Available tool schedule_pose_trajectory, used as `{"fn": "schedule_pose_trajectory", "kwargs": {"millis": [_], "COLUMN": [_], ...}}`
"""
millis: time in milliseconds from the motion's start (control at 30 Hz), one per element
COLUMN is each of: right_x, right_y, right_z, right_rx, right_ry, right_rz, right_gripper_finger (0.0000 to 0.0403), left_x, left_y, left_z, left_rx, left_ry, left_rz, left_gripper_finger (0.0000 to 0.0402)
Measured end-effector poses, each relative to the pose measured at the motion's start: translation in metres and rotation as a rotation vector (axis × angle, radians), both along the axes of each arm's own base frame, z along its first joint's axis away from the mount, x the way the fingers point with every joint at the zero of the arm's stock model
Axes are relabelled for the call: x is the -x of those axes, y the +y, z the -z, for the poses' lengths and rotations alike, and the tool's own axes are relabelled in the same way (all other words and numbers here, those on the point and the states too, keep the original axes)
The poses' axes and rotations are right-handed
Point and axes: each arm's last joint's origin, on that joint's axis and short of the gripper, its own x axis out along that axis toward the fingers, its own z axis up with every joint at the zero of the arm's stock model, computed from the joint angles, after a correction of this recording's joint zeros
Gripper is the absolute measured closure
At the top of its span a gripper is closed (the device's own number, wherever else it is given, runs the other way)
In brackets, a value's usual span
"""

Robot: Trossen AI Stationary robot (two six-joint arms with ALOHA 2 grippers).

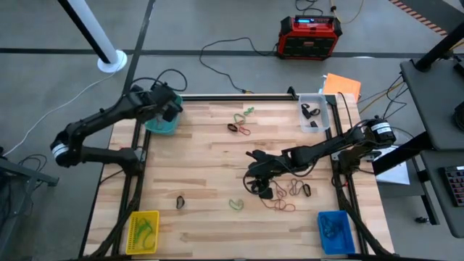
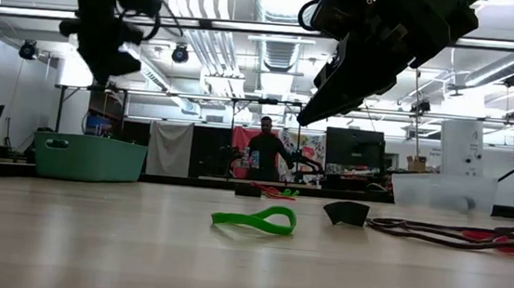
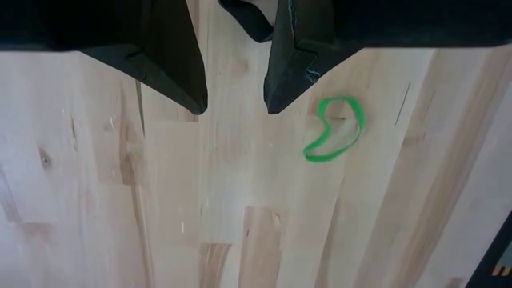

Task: Sort rubber bands into baskets
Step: Put the red rubber band into the green bin, then put the black rubber band into the transparent bin

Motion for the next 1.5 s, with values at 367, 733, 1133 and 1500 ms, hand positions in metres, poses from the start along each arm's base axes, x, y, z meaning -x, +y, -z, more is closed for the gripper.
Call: {"fn": "schedule_pose_trajectory", "kwargs": {"millis": [367, 733, 1133, 1500], "right_x": [0.0, 0.0, -0.002, 0.009], "right_y": [0.0, 0.0, -0.01, -0.017], "right_z": [0.0, 0.0, 0.0, 0.01], "right_rx": [0.0, -0.001, -0.031, -0.087], "right_ry": [-0.003, -0.007, 0.002, 0.17], "right_rz": [0.0, 0.001, 0.061, 0.236], "right_gripper_finger": [0.028, 0.028, 0.028, 0.028], "left_x": [-0.002, -0.005, -0.05, -0.09], "left_y": [0.008, 0.01, -0.03, -0.115], "left_z": [0.03, 0.034, 0.03, 0.03], "left_rx": [0.05, 0.056, 0.097, 0.212], "left_ry": [0.052, 0.059, -0.144, -0.229], "left_rz": [-0.039, -0.04, 0.308, 0.947], "left_gripper_finger": [0.0395, 0.0308, 0.027, 0.0274]}}
